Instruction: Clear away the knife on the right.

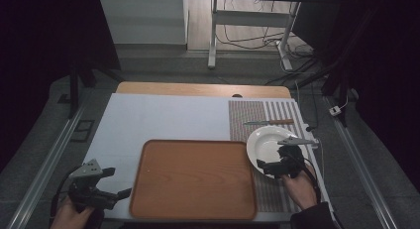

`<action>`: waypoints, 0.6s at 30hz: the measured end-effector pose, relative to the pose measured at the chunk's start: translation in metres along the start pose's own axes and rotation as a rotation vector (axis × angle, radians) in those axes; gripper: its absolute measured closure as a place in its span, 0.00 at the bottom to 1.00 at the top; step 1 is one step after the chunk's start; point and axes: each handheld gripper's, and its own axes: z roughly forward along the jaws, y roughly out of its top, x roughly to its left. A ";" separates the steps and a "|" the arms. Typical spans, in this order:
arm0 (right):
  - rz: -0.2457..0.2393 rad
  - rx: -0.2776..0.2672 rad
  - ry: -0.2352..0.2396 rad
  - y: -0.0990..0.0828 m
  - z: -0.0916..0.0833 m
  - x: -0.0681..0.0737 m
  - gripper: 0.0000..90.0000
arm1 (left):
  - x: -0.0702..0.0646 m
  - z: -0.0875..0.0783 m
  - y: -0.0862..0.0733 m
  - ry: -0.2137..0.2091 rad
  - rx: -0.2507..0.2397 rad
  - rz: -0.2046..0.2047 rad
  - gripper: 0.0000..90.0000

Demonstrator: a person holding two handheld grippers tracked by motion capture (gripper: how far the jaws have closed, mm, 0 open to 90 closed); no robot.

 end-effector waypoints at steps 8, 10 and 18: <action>-0.001 0.012 -0.027 0.009 0.010 -0.006 0.01 | 0.000 0.000 0.000 0.000 0.001 -0.002 0.03; -0.003 0.017 -0.035 0.012 0.013 -0.008 0.01 | 0.000 0.000 0.000 0.000 0.000 -0.002 0.03; 0.017 0.041 -0.062 0.025 0.026 -0.021 0.01 | 0.000 0.000 0.000 0.001 0.001 -0.005 0.03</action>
